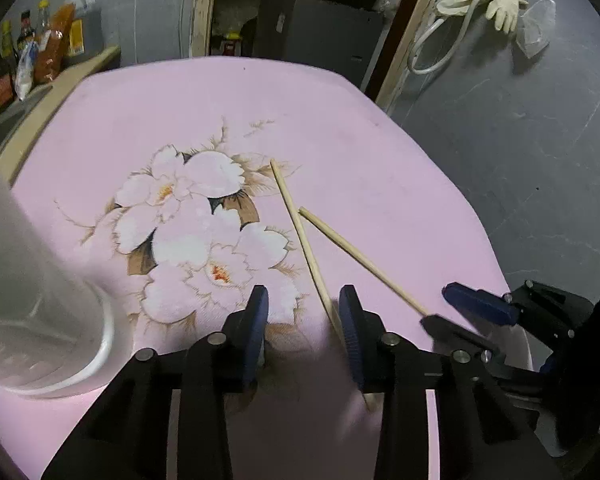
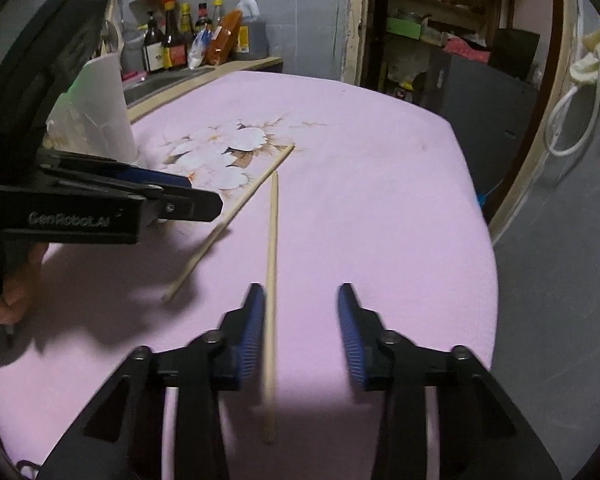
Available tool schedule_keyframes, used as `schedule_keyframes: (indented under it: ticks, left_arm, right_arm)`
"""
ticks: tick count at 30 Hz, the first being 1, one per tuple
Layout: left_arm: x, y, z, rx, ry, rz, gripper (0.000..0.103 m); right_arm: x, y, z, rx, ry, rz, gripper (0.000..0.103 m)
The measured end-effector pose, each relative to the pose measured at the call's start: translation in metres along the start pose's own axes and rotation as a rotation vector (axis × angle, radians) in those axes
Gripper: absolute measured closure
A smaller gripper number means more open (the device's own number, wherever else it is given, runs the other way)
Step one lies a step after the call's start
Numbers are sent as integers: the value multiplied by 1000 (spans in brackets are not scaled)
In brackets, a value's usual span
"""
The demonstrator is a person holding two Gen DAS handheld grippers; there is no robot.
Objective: Organize utensils
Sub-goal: 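Open both tools and move them back toward the two remaining chopsticks, then close the left tool on one chopstick while the right tool grasps the other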
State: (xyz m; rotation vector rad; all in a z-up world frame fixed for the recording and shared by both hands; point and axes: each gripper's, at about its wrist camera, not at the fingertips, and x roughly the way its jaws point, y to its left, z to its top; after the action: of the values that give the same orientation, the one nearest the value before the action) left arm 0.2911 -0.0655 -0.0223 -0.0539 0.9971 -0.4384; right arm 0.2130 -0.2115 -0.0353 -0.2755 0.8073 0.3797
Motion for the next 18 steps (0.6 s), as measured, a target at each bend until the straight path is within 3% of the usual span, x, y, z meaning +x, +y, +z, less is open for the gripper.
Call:
schedule_keyframes:
  ticks: [5, 14, 18]
  left_arm:
    - [8, 2, 11, -7, 34, 9, 84]
    - [15, -1, 20, -45, 60, 4, 96]
    - [14, -1, 20, -44, 78, -5, 96]
  right_arm:
    - [2, -8, 2, 27, 1, -2, 96]
    - [-2, -20, 2, 96, -13, -62, 99]
    - [3, -26, 9, 113, 13, -31, 98]
